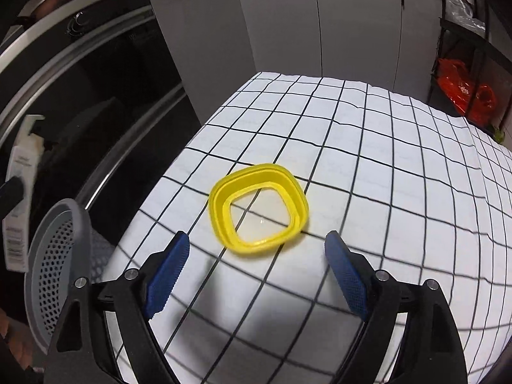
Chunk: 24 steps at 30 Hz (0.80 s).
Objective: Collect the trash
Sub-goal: 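Grasp the yellow lid with the right tool while the left tool holds the carton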
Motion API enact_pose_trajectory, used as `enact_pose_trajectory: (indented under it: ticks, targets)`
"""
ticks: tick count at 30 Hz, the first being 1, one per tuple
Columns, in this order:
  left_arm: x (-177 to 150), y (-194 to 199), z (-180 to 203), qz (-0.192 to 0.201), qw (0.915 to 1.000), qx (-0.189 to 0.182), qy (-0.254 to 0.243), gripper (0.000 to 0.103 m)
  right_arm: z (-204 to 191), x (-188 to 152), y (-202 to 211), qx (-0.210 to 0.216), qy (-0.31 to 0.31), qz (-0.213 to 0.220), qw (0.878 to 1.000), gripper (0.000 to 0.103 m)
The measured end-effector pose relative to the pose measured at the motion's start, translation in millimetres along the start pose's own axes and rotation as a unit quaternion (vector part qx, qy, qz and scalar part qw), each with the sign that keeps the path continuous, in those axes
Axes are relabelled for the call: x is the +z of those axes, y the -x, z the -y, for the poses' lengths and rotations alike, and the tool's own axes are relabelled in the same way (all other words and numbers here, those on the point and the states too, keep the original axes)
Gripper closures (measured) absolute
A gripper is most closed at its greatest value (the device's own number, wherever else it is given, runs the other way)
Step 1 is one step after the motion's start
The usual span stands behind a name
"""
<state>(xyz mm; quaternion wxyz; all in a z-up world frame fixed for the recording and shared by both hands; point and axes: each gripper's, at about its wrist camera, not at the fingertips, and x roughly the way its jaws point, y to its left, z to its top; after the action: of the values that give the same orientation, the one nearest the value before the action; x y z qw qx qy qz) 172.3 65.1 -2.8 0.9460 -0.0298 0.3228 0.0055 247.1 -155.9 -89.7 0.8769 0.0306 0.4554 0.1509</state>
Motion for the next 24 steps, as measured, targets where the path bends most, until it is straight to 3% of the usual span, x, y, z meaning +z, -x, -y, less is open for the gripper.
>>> enact_pose_trajectory:
  ticks: [11,12,14,15,24]
  targets:
    - [0,2,-1,0.0,1.0,-0.003,0.002,0.048,-10,15,-42,-0.03,0.027,-0.026,0.999,0.021]
    - [0,2,-1,0.0,1.0,-0.004,0.003,0.048,-12,15,-43,-0.034,0.032,-0.025,0.999,0.022]
    - [0,3,-1,0.0,1.0,-0.004,0.003,0.048,-17,13,-43,-0.045,0.044,-0.02,0.998,0.033]
    - [0,3,-1,0.0,1.0,-0.004,0.003,0.048,-18,13,-43,-0.047,0.049,-0.019,0.998,0.033]
    - [0,6,0,0.004,1.0,-0.005,0.004,0.048,-24,2,-34,-0.021,0.05,-0.01,0.998,0.035]
